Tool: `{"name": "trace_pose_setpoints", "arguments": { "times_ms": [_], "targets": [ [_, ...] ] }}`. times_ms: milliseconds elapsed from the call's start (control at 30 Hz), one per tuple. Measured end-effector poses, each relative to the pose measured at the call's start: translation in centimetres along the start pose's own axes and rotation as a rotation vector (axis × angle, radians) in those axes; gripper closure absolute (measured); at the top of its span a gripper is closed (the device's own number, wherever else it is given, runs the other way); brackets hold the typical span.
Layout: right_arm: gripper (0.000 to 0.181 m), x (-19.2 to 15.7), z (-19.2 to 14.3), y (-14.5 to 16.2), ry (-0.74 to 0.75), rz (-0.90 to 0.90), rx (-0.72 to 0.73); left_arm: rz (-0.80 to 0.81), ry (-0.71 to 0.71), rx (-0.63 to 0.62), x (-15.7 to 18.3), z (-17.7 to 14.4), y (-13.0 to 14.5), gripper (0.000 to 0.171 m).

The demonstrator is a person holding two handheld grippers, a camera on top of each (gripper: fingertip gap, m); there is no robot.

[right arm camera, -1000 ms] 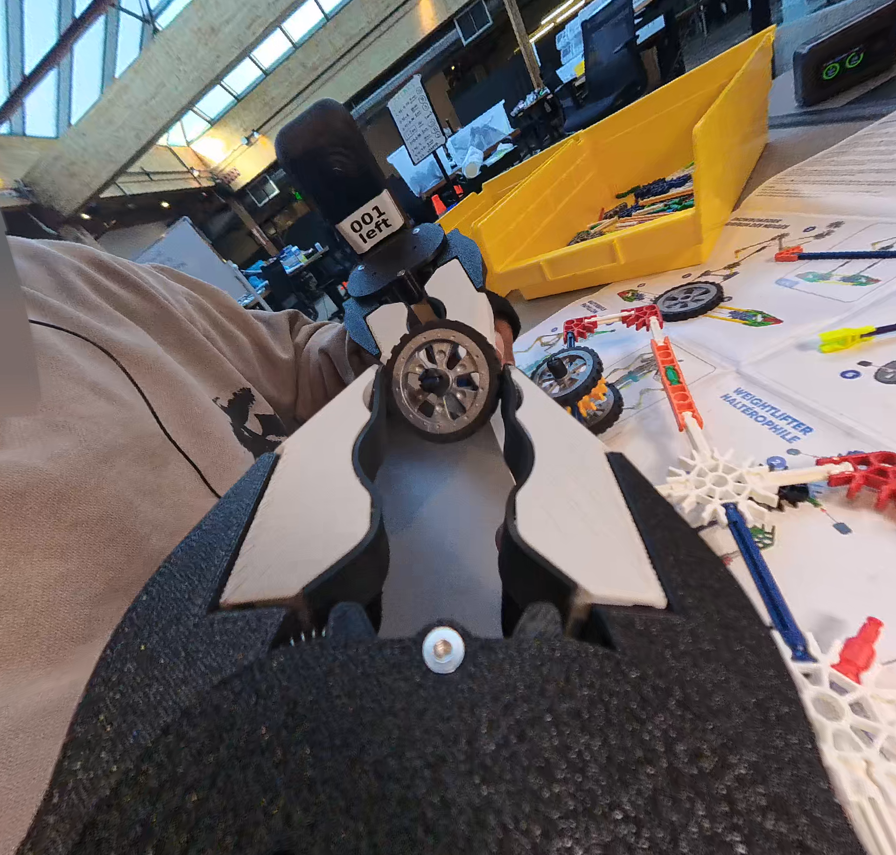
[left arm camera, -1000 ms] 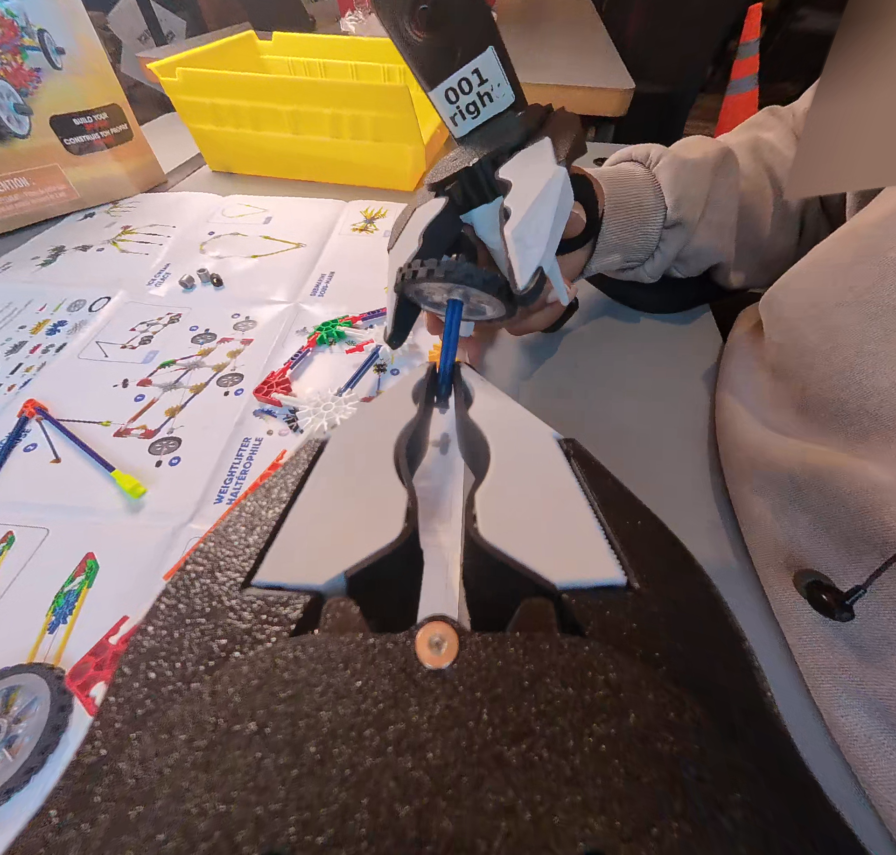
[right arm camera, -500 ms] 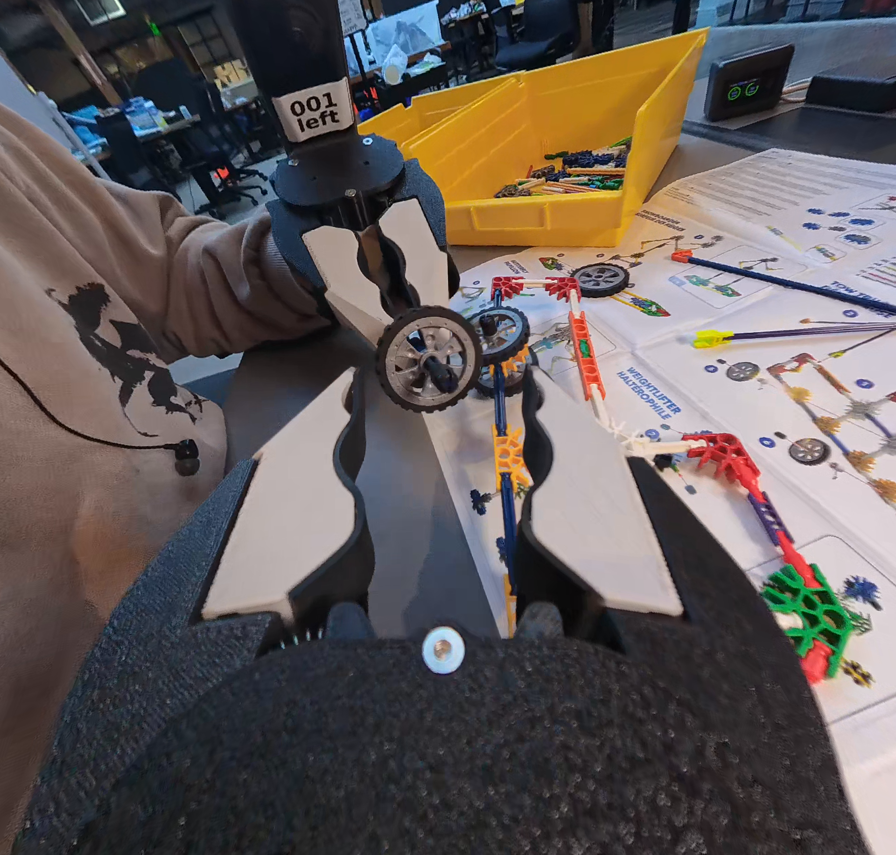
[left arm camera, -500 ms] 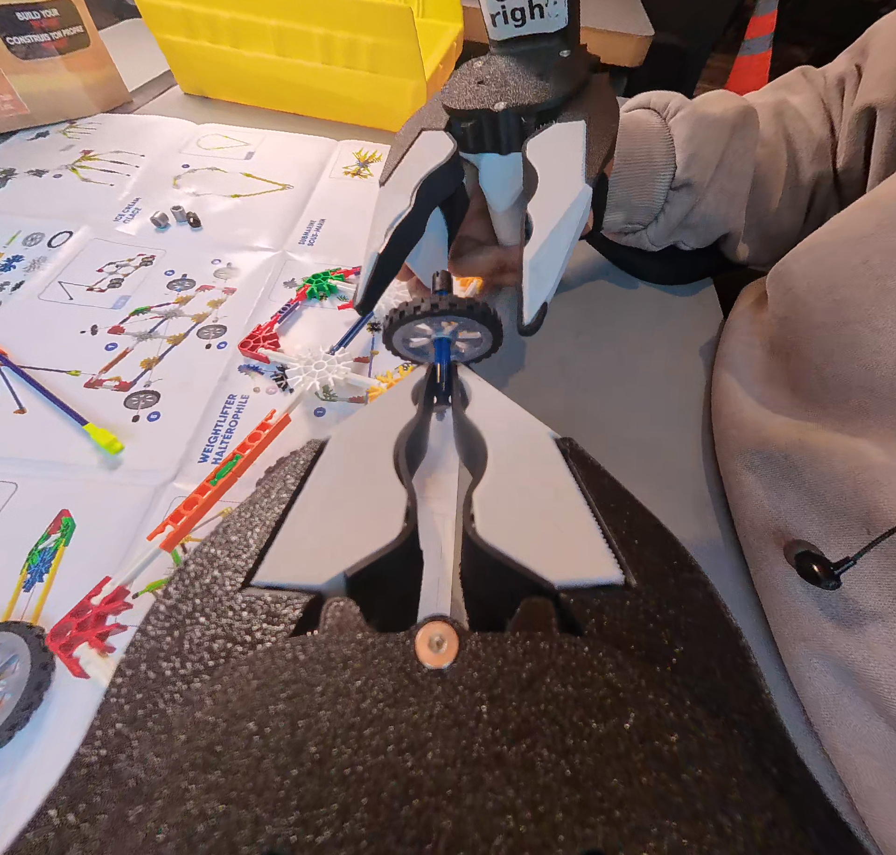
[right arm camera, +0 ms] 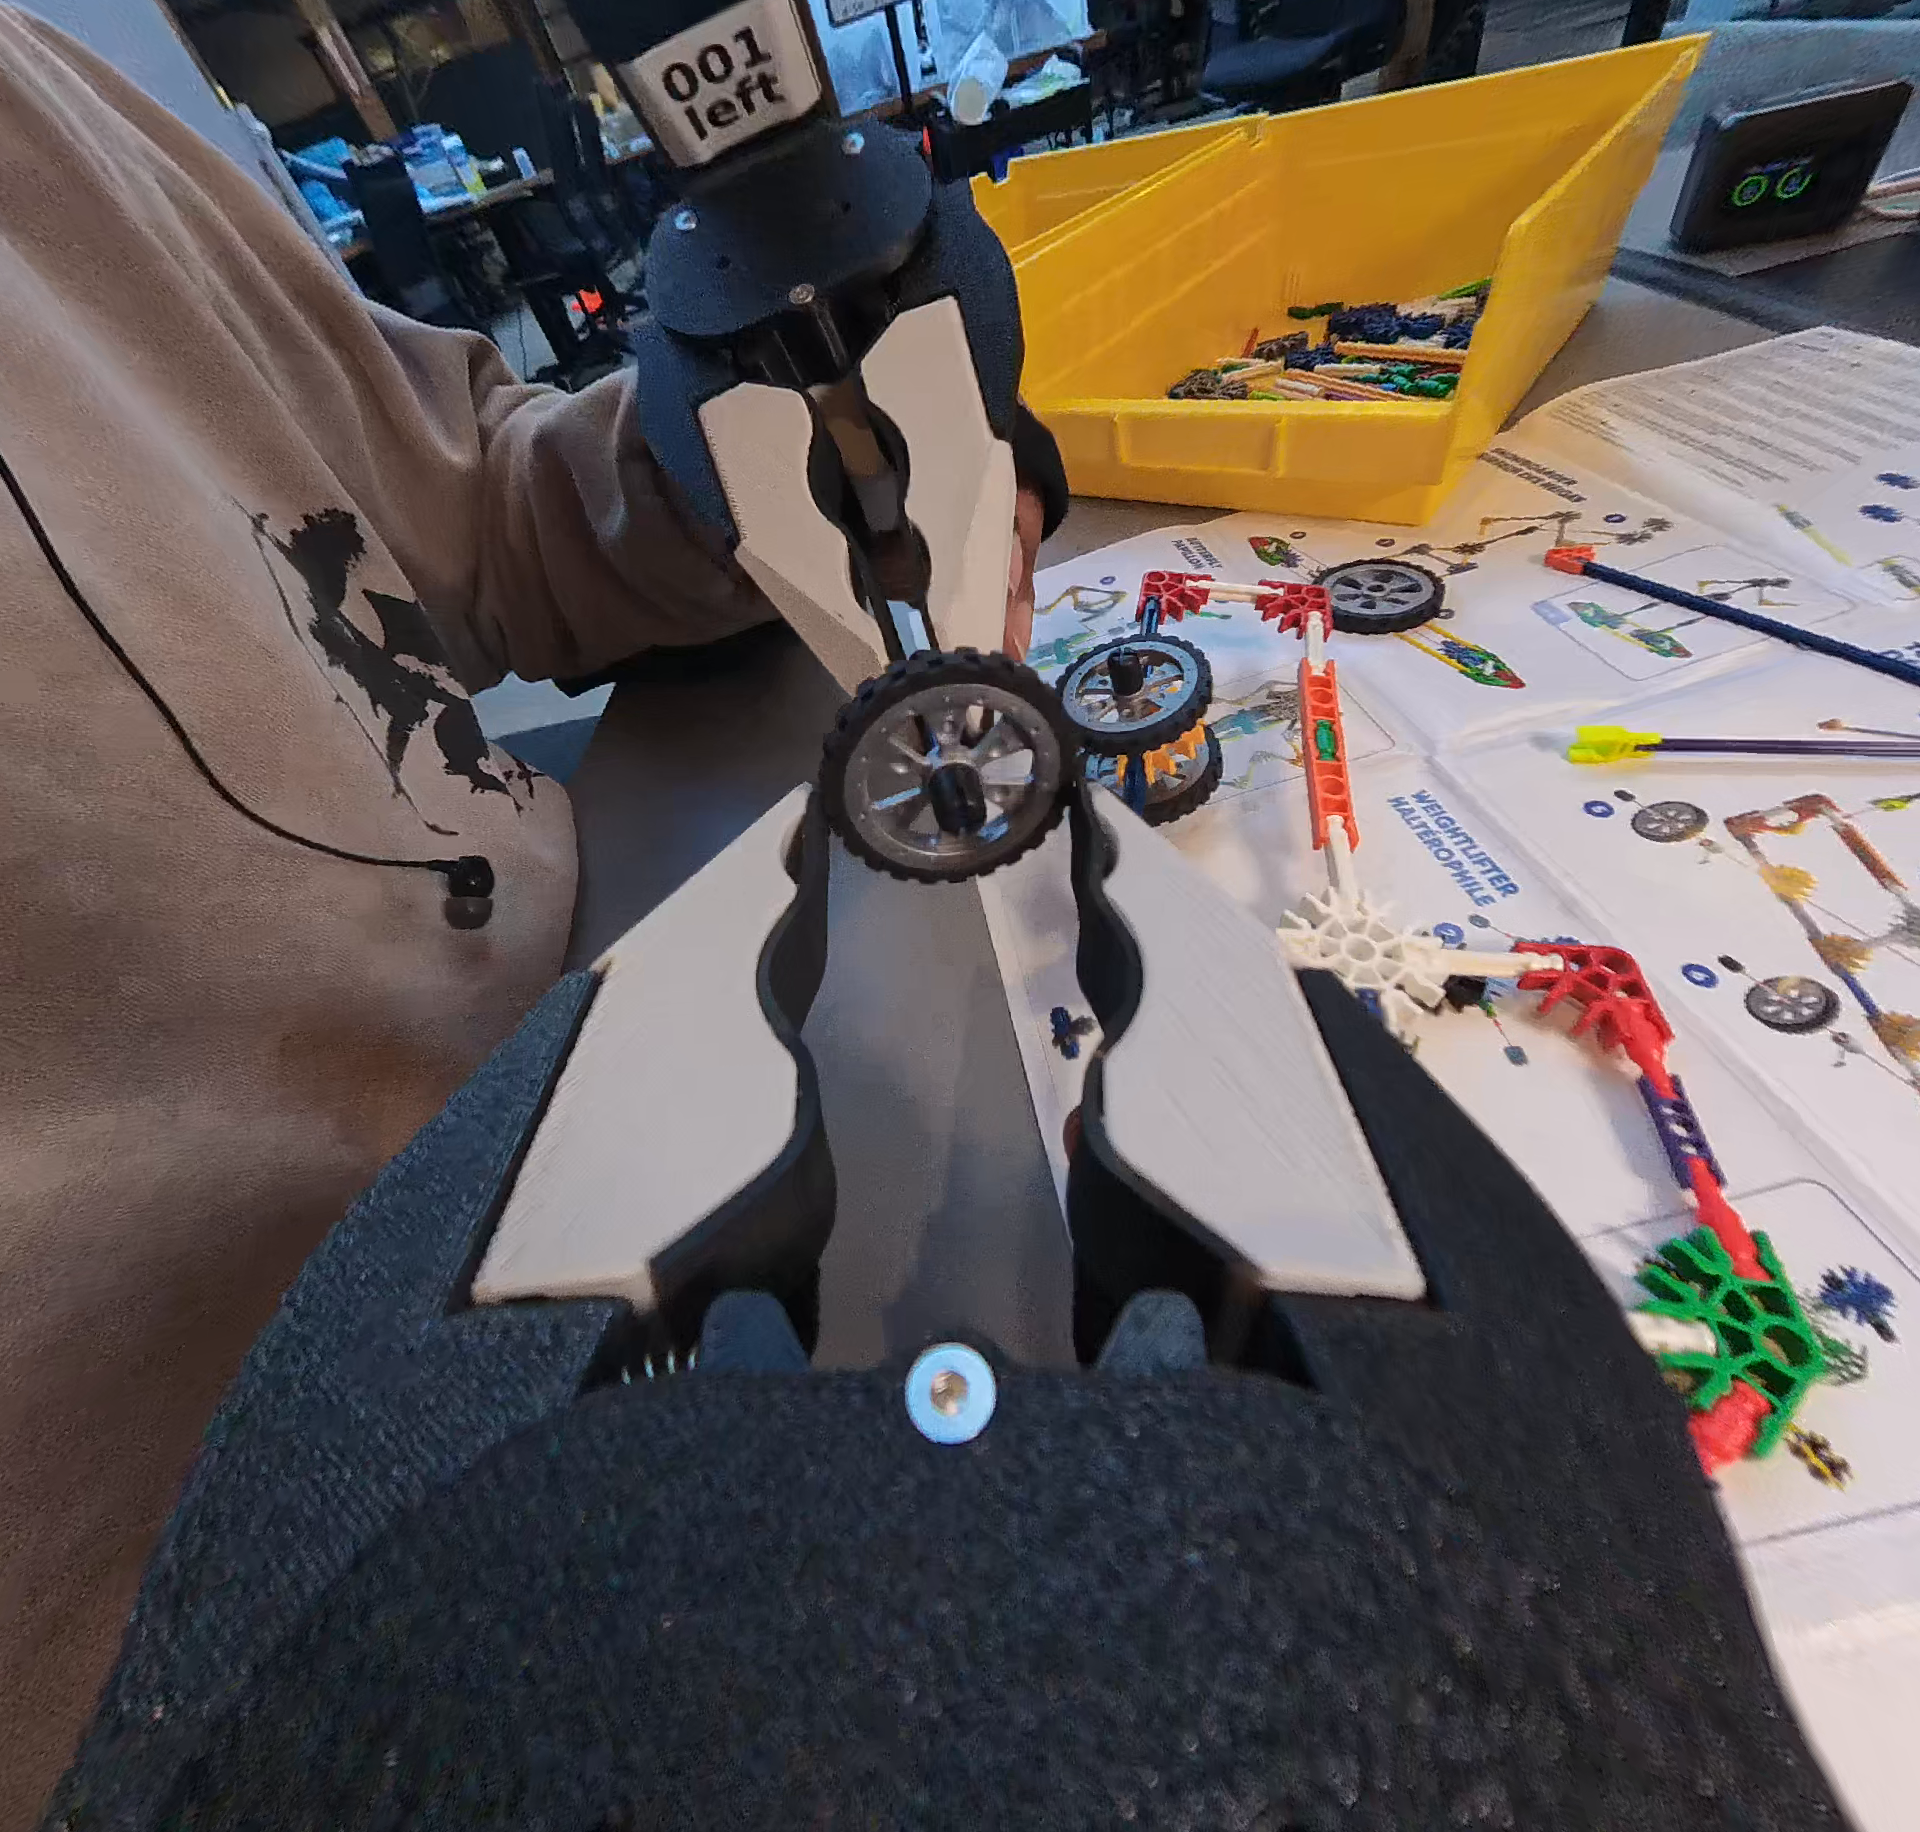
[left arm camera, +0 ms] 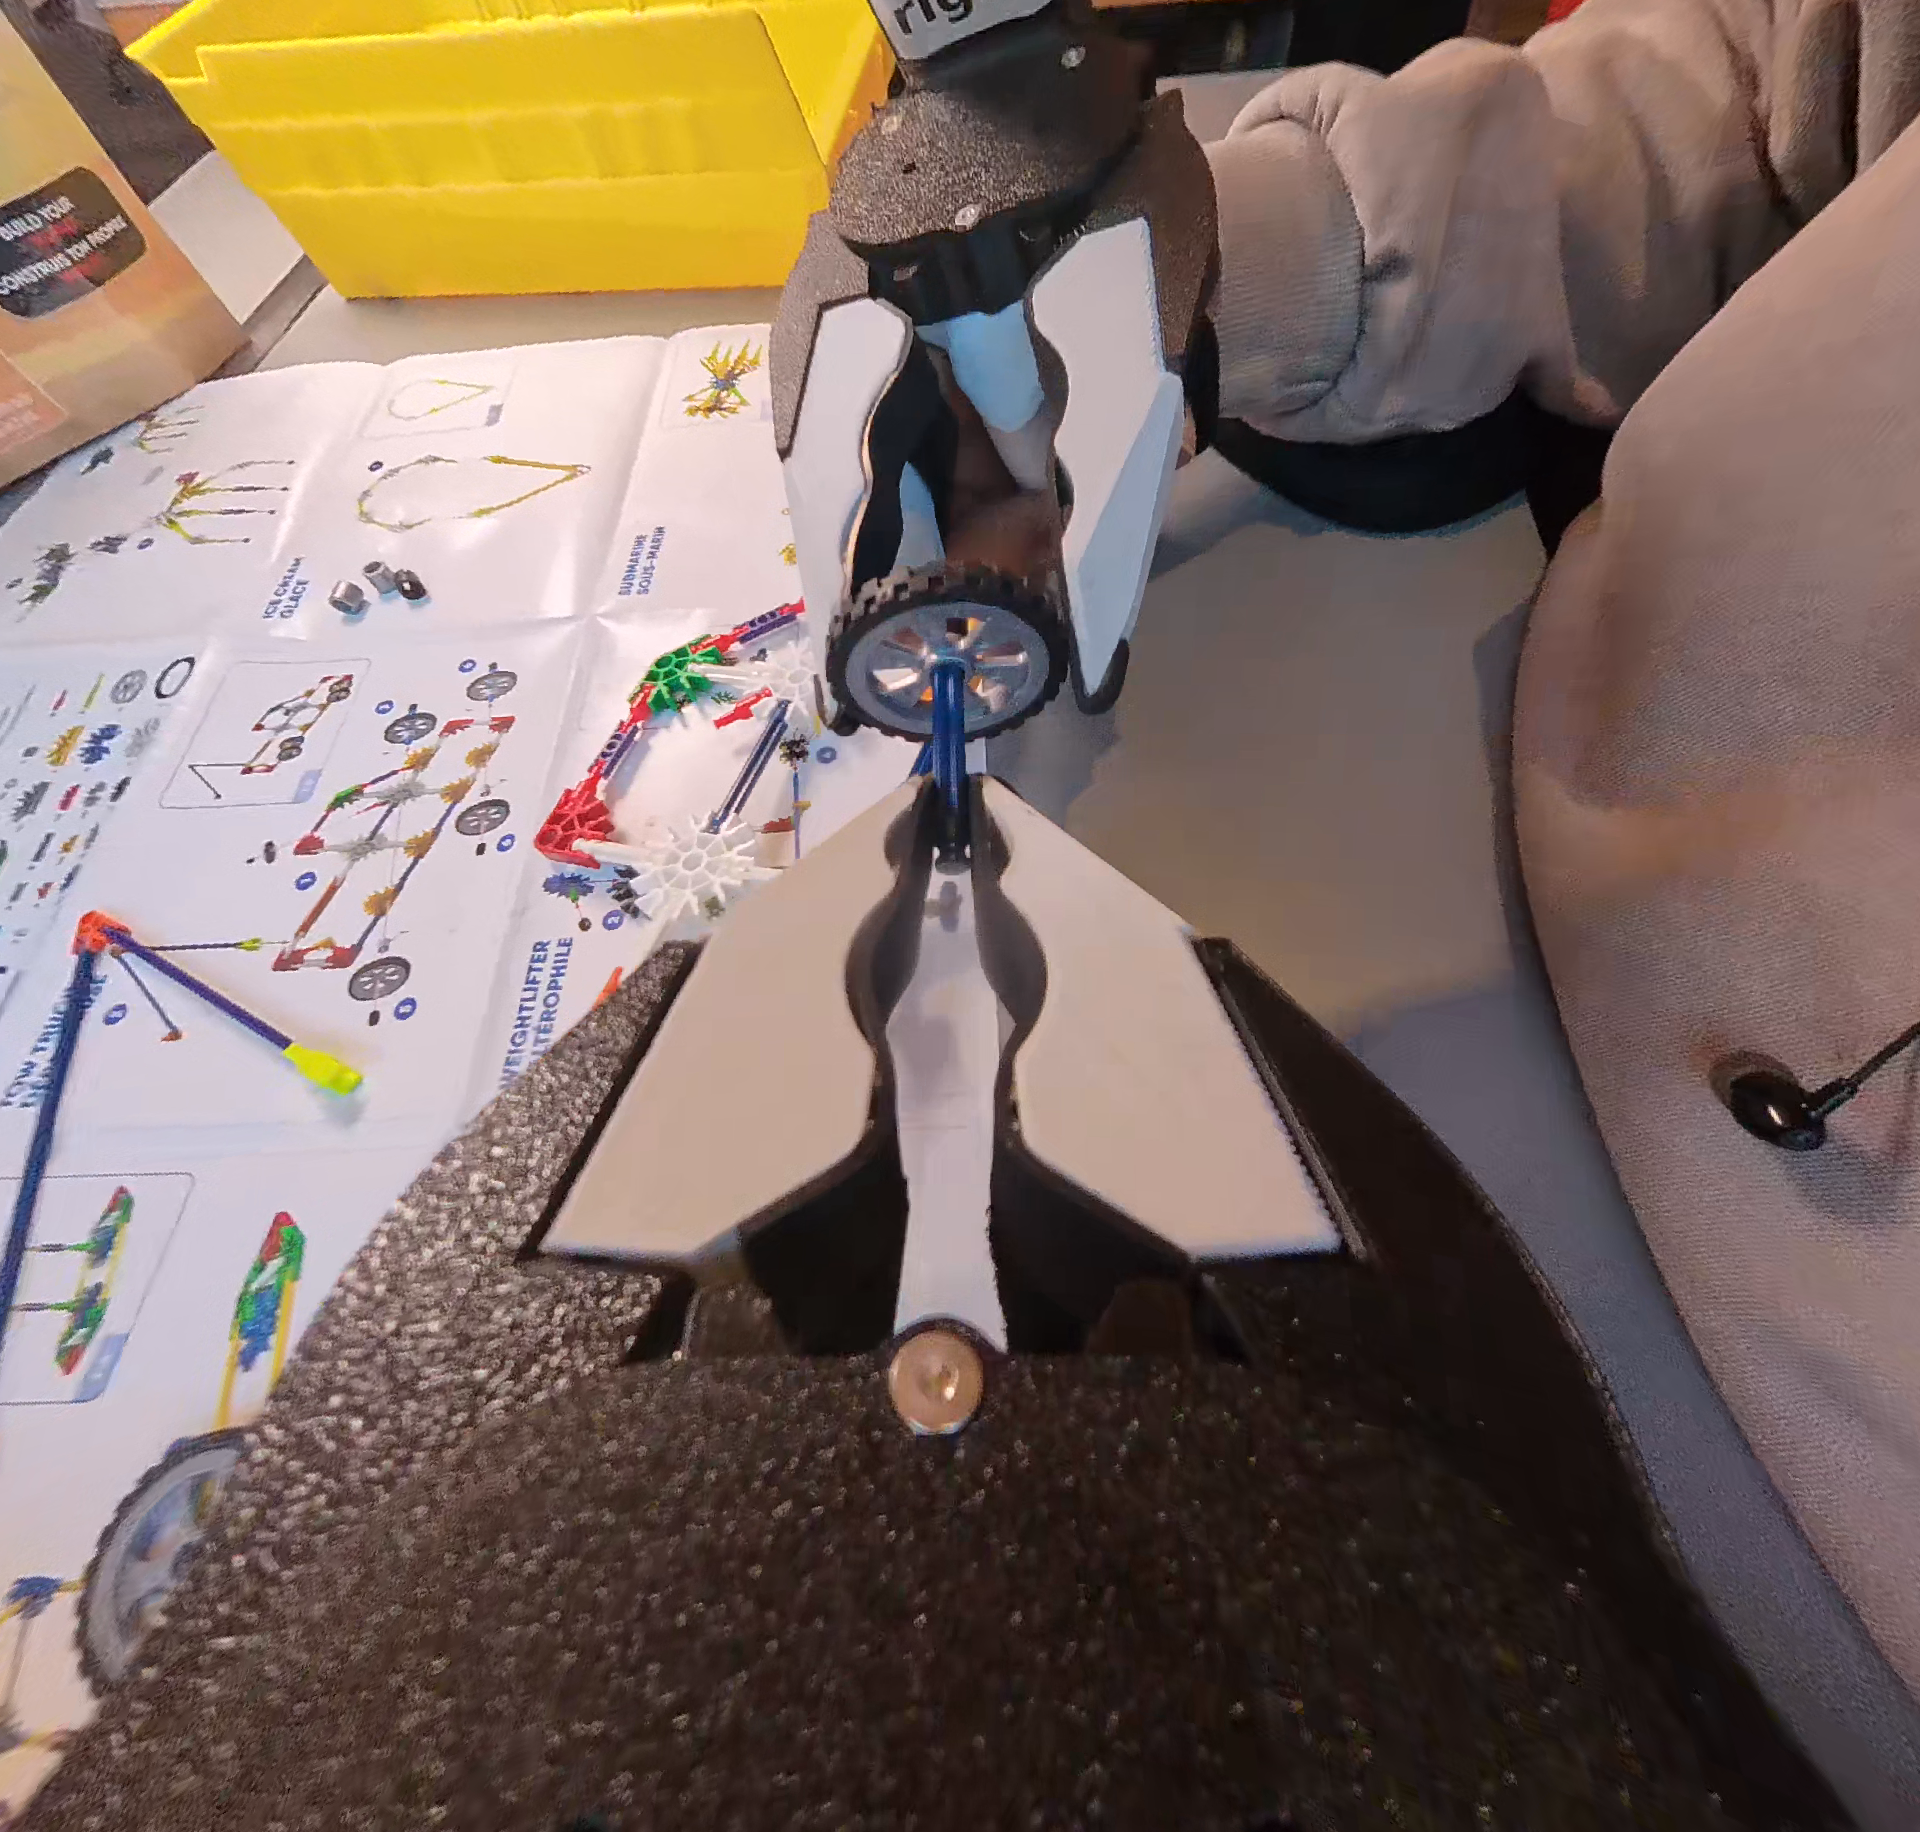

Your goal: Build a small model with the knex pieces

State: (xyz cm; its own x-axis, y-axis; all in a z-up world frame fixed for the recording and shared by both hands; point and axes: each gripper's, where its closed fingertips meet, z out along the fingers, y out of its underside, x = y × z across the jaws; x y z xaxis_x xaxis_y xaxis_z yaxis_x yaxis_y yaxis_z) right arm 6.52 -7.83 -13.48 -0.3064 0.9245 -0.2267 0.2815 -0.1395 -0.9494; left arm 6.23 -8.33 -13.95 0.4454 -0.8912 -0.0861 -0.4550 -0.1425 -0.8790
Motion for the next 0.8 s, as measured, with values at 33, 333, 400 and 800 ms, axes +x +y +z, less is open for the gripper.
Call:
{"name": "trace_pose_setpoints", "arguments": {
  "times_ms": [33,333,400,800],
  "targets": [
    [0.137,-0.1,-0.2,0.0,-0.006,0.014,0.009,-0.030,0.018,0.019,0.1,0.1,0.0,0.169],
    [0.137,0.7,-0.8,1.0,0.034,-0.015,-0.050,-0.067,0.014,0.017,-0.3,0.0,1.0,0.168],
    [0.126,2.0,-2.1,-0.1,0.082,-0.015,-0.027,-0.072,-0.006,0.000,-0.6,-0.1,1.5,0.169],
    [0.161,25.0,-12.7,2.6,0.848,0.146,-0.327,-0.078,0.005,-0.058,0.3,1.1,3.5,0.169]
  ]
}}
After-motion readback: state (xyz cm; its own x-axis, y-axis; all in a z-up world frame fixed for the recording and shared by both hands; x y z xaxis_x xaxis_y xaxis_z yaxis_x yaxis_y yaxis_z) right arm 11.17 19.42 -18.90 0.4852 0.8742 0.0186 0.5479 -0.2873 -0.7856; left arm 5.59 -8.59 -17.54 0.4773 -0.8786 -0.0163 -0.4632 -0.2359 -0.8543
